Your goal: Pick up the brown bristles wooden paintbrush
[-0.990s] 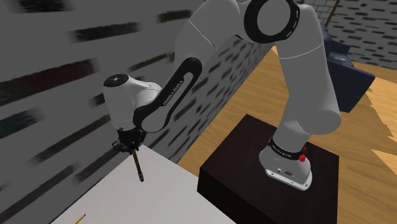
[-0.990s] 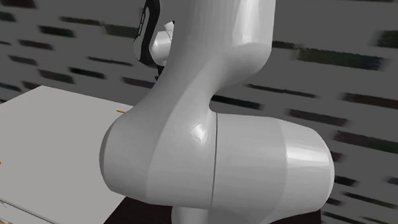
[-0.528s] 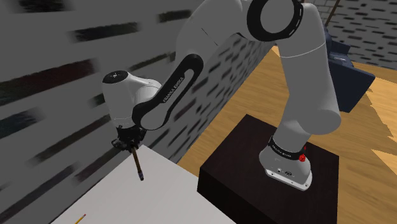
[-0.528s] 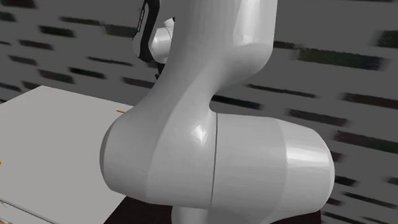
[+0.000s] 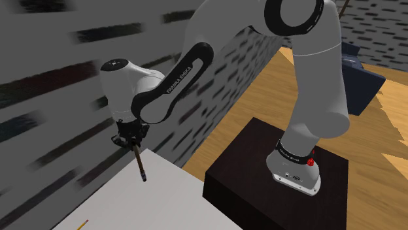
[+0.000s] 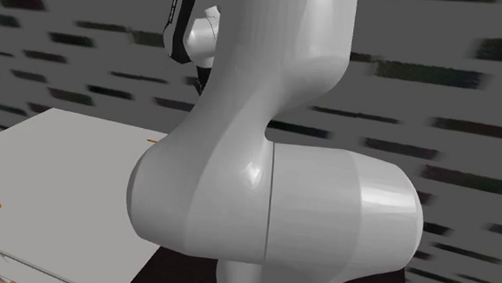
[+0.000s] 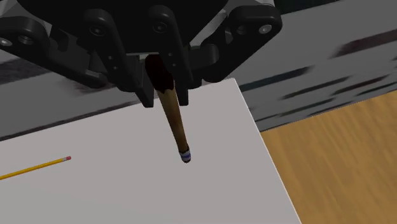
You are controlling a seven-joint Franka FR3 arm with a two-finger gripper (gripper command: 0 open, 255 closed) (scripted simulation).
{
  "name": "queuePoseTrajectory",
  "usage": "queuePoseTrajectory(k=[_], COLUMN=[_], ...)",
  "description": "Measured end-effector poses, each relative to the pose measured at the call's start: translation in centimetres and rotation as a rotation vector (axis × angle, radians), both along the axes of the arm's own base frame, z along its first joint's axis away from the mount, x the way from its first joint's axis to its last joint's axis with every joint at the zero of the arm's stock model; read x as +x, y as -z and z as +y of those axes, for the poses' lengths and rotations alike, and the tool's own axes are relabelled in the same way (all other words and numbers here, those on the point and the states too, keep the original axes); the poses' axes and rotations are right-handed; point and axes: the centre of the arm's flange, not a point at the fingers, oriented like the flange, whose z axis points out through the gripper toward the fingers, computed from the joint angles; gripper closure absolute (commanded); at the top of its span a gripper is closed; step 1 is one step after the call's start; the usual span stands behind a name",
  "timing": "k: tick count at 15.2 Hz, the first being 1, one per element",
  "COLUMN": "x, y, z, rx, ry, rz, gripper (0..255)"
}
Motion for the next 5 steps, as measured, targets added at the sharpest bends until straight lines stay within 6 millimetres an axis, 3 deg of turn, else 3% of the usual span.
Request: queuePoseTrajectory(k=[5], x=[0.0], y=[-2.6], z=[0.0], rx=[0.0], ry=[0.0], rz=[0.0], gripper=[255])
